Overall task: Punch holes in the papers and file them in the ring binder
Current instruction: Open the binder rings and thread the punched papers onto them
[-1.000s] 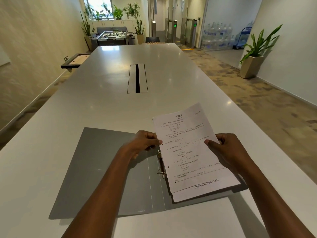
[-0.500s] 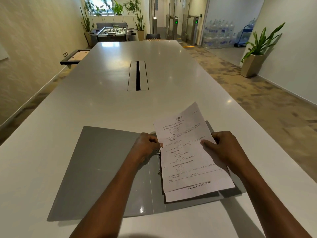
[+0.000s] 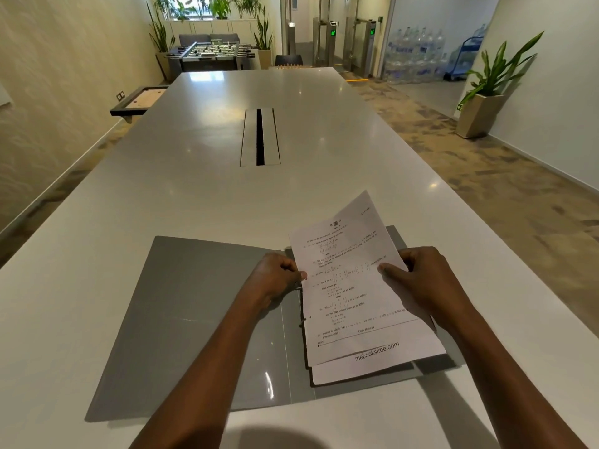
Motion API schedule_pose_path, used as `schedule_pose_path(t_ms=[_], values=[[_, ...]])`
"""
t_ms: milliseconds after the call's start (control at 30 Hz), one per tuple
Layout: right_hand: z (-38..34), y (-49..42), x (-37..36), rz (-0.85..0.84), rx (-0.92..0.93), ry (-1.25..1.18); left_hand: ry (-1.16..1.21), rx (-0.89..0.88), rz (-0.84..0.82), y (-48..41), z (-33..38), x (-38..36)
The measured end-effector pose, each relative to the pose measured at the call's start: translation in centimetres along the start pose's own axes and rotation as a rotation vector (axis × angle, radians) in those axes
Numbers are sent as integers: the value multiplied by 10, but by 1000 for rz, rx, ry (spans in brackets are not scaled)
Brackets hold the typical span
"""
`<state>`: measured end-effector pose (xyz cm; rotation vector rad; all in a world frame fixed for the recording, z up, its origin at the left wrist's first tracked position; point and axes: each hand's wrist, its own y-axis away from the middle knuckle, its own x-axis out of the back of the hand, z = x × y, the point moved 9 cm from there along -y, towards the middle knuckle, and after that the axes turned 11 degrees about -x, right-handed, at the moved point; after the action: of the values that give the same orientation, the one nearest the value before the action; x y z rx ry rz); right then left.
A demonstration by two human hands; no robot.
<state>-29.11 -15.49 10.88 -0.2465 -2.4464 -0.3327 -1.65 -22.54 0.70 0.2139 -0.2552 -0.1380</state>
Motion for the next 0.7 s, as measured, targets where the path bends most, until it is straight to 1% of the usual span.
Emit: schedule_pose_path(t_ms=[333,567,700], values=[[3,0,8,11,-7,11,87,51,-25,-1,-2,-8],[-4,-3,8,58,42,102,-70,71,-73,-6,0,-4],[-5,-5,12,56,41,120,-56,117,-30,2,0,-4]])
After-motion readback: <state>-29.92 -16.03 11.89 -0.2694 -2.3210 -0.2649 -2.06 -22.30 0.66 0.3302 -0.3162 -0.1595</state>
